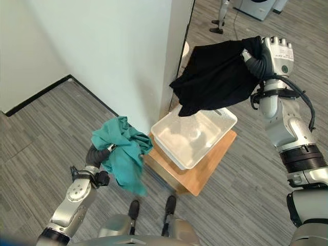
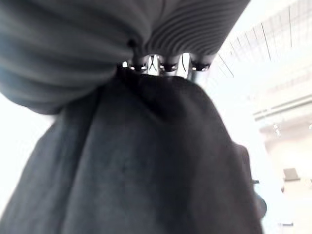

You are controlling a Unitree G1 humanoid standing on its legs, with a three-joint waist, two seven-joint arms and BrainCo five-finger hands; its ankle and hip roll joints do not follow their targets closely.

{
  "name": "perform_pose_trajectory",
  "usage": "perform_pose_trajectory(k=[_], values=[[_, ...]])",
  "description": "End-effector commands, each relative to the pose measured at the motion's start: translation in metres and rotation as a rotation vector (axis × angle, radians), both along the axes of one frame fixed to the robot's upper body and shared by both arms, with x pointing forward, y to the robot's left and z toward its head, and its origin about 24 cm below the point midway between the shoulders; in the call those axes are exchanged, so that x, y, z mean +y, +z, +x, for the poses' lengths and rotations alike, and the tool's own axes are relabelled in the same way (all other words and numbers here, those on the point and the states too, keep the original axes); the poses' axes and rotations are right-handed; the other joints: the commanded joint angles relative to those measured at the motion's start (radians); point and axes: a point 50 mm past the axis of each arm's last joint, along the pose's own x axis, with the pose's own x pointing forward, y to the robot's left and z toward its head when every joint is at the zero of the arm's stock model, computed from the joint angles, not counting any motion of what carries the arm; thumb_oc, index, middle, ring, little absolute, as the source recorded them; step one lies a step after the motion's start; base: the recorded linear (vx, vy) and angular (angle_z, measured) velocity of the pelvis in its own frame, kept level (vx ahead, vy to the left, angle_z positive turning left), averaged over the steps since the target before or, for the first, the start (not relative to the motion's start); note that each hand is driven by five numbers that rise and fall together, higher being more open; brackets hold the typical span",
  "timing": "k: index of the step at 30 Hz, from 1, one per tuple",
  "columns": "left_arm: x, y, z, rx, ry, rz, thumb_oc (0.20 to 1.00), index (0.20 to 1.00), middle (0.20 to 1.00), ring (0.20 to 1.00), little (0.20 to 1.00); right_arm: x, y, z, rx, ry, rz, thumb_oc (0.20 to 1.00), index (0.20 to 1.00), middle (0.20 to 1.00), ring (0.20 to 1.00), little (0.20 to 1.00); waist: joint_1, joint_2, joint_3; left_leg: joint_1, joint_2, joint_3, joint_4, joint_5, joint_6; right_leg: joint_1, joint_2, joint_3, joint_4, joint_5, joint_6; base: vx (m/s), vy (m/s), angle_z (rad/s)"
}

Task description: Pick up bed clothes into laundry basket.

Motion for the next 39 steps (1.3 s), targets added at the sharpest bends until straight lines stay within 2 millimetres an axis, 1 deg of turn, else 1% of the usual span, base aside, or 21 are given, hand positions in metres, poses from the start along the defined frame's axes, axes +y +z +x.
perform_pose_trajectory(k=[1, 4, 5, 8, 11, 15, 16, 18, 19, 22, 23, 24, 26, 28, 33, 34, 35, 36, 37, 38, 39], values=[[-0.012, 0.022, 0.001, -0.126, -0.061, -0.064, 0.2, 0.2, 0.2, 0.2, 0.2, 0.0, 0.034, -0.005, -0.11, -0.016, -0.08, 0.2, 0.2, 0.2, 0.2, 0.2, 0.022, -0.01, -0.09, -0.065, 0.051, -0.008, 0.002, -0.026, -0.067, 0.102, -0.114, -0.078, 0.028, -0.131, 0.12, 0.03, -0.011, 0.1], [-0.013, 0.021, 0.0, -0.119, -0.073, -0.066, 0.2, 0.2, 0.2, 0.2, 0.2, -0.002, 0.016, 0.002, -0.021, -0.046, -0.126, 0.2, 0.2, 0.2, 0.2, 0.2, 0.038, -0.007, -0.084, -0.064, 0.056, -0.016, 0.002, -0.026, -0.072, 0.109, -0.118, -0.097, 0.03, -0.137, 0.118, 0.04, -0.024, 0.05], [-0.013, 0.021, 0.0, -0.119, -0.072, -0.066, 0.2, 0.2, 0.2, 0.2, 0.2, -0.001, 0.016, 0.003, -0.021, -0.045, -0.126, 0.2, 0.2, 0.2, 0.2, 0.2, 0.037, -0.007, -0.084, -0.064, 0.056, -0.016, 0.002, -0.026, -0.072, 0.11, -0.118, -0.098, 0.03, -0.137, 0.118, 0.02, -0.018, 0.05], [-0.014, 0.018, -0.001, -0.105, -0.082, -0.071, 0.2, 0.2, 0.2, 0.2, 0.2, -0.006, 0.0, 0.015, 0.068, -0.09, -0.135, 0.2, 0.2, 0.2, 0.2, 0.2, 0.052, -0.001, -0.077, -0.066, 0.062, -0.008, 0.002, -0.025, -0.076, 0.108, -0.124, -0.106, 0.03, -0.136, 0.12, 0.01, -0.004, 0.01], [-0.014, 0.015, -0.003, -0.091, -0.077, -0.085, 0.2, 0.2, 0.2, 0.2, 0.2, 0.001, -0.012, 0.024, 0.113, -0.069, -0.087, 0.2, 0.2, 0.2, 0.2, 0.2, 0.063, 0.005, -0.07, -0.071, 0.067, 0.003, 0.002, -0.023, -0.078, 0.104, -0.129, -0.109, 0.029, -0.133, 0.123, 0.0, 0.004, -0.03], [-0.012, 0.012, -0.004, -0.078, -0.073, -0.092, 0.2, 0.2, 0.2, 0.2, 0.2, 0.012, -0.025, 0.03, 0.15, -0.038, -0.067, 0.2, 0.2, 0.2, 0.2, 0.2, 0.069, 0.009, -0.066, -0.078, 0.068, 0.007, 0.002, -0.021, -0.08, 0.101, -0.134, -0.115, 0.026, -0.133, 0.123, 0.01, 0.011, -0.15], [-0.013, 0.01, -0.004, -0.069, -0.075, -0.098, 0.2, 0.2, 0.2, 0.2, 0.2, 0.014, -0.034, 0.031, 0.184, -0.038, -0.076, 0.2, 0.2, 0.2, 0.2, 0.2, 0.073, 0.013, -0.061, -0.086, 0.068, 0.004, 0.002, -0.017, -0.081, 0.1, -0.135, -0.121, 0.024, -0.134, 0.123, 0.01, 0.006, -0.03], [-0.012, 0.009, -0.005, -0.064, -0.076, -0.103, 0.2, 0.2, 0.2, 0.2, 0.2, 0.014, -0.044, 0.032, 0.221, -0.049, -0.09, 0.2, 0.2, 0.2, 0.2, 0.2, 0.077, 0.014, -0.059, -0.094, 0.067, 0.0, 0.002, -0.015, -0.082, 0.098, -0.138, -0.127, 0.023, -0.135, 0.124, 0.01, 0.0, 0.07], [-0.013, 0.009, -0.006, -0.063, -0.078, -0.106, 0.2, 0.2, 0.2, 0.2, 0.2, 0.013, -0.053, 0.032, 0.251, -0.058, -0.092, 0.2, 0.2, 0.2, 0.2, 0.2, 0.083, 0.016, -0.054, -0.098, 0.067, -0.002, 0.002, -0.012, -0.084, 0.097, -0.139, -0.132, 0.022, -0.135, 0.123, 0.0, -0.01, 0.08], [-0.013, 0.009, -0.006, -0.063, -0.084, -0.105, 0.2, 0.2, 0.2, 0.2, 0.2, 0.01, -0.061, 0.034, 0.287, -0.084, -0.105, 0.2, 0.2, 0.2, 0.2, 0.2, 0.088, 0.018, -0.052, -0.109, 0.064, -0.008, 0.002, -0.008, -0.086, 0.096, -0.139, -0.139, 0.02, -0.135, 0.122, 0.0, -0.006, 0.05], [-0.014, 0.009, -0.006, -0.064, -0.087, -0.102, 0.2, 0.2, 0.2, 0.2, 0.2, 0.006, -0.067, 0.034, 0.312, -0.106, -0.114, 0.52, 0.52, 0.52, 0.52, 0.52, 0.092, 0.02, -0.05, -0.115, 0.064, -0.01, 0.002, -0.006, -0.088, 0.095, -0.14, -0.144, 0.019, -0.136, 0.123, -0.01, -0.011, 0.07], [-0.014, 0.009, -0.006, -0.063, -0.092, -0.102, 0.2, 0.2, 0.2, 0.2, 0.2, 0.004, -0.071, 0.035, 0.336, -0.117, -0.119, 1.0, 1.0, 1.0, 1.0, 1.0, 0.094, 0.021, -0.049, -0.12, 0.063, -0.012, 0.002, -0.005, -0.091, 0.093, -0.141, -0.15, 0.018, -0.136, 0.123, 0.0, -0.021, 0.05], [-0.014, 0.011, -0.005, -0.071, -0.096, -0.097, 0.2, 0.2, 0.2, 0.2, 0.2, 0.0, -0.073, 0.034, 0.356, -0.133, -0.125, 1.0, 1.0, 1.0, 1.0, 1.0, 0.096, 0.023, -0.048, -0.128, 0.064, -0.015, 0.002, -0.003, -0.094, 0.091, -0.142, -0.158, 0.016, -0.137, 0.124, 0.01, -0.014, 0.13], [-0.013, 0.015, -0.001, -0.093, -0.09, -0.087, 0.2, 0.2, 0.2, 0.2, 0.2, -0.003, -0.068, 0.032, 0.337, -0.138, -0.116, 1.0, 1.0, 1.0, 1.0, 1.0, 0.088, 0.025, -0.048, -0.127, 0.065, -0.013, 0.002, -0.004, -0.097, 0.092, -0.142, -0.157, 0.016, -0.139, 0.125, 0.0, -0.003, 0.15], [-0.014, 0.034, 0.009, -0.176, -0.086, -0.084, 0.2, 0.2, 0.2, 0.2, 0.2, -0.012, -0.051, 0.014, 0.229, -0.096, -0.006, 1.0, 1.0, 1.0, 1.0, 1.0, 0.044, 0.029, -0.058, -0.107, 0.073, 0.007, 0.002, -0.015, -0.094, 0.102, -0.143, -0.136, 0.016, -0.145, 0.126, 0.0, 0.003, -0.01], [-0.016, 0.038, 0.011, -0.197, -0.091, -0.08, 0.2, 0.2, 0.2, 0.2, 0.2, -0.016, -0.053, 0.009, 0.222, -0.09, 0.024, 1.0, 1.0, 1.0, 1.0, 1.0, 0.034, 0.029, -0.06, -0.099, 0.075, 0.014, 0.002, -0.019, -0.093, 0.104, -0.142, -0.13, 0.016, -0.146, 0.127, 0.03, 0.01, -0.13], [-0.022, 0.053, 0.017, -0.264, -0.108, -0.068, 0.2, 0.2, 0.2, 0.2, 0.2, -0.036, -0.064, -0.005, 0.228, -0.139, 0.117, 1.0, 1.0, 1.0, 1.0, 1.0, 0.004, 0.028, -0.066, -0.085, 0.078, 0.027, 0.002, -0.026, -0.09, 0.105, -0.141, -0.114, 0.016, -0.147, 0.129, 0.03, 0.011, -0.15], [-0.025, 0.059, 0.019, -0.292, -0.121, -0.062, 0.2, 0.2, 0.2, 0.2, 0.2, -0.046, -0.07, -0.011, 0.23, -0.171, 0.148, 1.0, 1.0, 1.0, 1.0, 1.0, -0.006, 0.029, -0.068, -0.078, 0.079, 0.032, 0.002, -0.029, -0.089, 0.106, -0.141, -0.104, 0.016, -0.15, 0.129, 0.04, 0.01, -0.19], [-0.028, 0.067, 0.022, -0.328, -0.134, -0.056, 0.2, 0.2, 0.2, 0.2, 0.2, -0.053, -0.078, -0.016, 0.233, -0.199, 0.199, 1.0, 1.0, 1.0, 1.0, 1.0, -0.018, 0.03, -0.07, -0.074, 0.08, 0.038, 0.002, -0.032, -0.088, 0.106, -0.14, -0.096, 0.016, -0.15, 0.129, 0.02, 0.006, -0.15], [-0.029, 0.067, 0.022, -0.328, -0.137, -0.054, 0.2, 0.2, 0.2, 0.2, 0.2, -0.054, -0.078, -0.017, 0.233, -0.201, 0.201, 1.0, 1.0, 1.0, 1.0, 1.0, -0.015, 0.029, -0.069, -0.073, 0.08, 0.038, 0.002, -0.033, -0.088, 0.107, -0.14, -0.095, 0.016, -0.15, 0.129, 0.01, -0.004, -0.21], [-0.032, 0.074, 0.025, -0.358, -0.149, -0.045, 0.2, 0.2, 0.2, 0.2, 0.2, -0.06, -0.089, -0.022, 0.243, -0.225, 0.247, 1.0, 1.0, 1.0, 1.0, 1.0, -0.024, 0.03, -0.07, -0.07, 0.08, 0.042, 0.002, -0.034, -0.086, 0.106, -0.14, -0.09, 0.016, -0.149, 0.129, 0.02, 0.019, -0.27]])
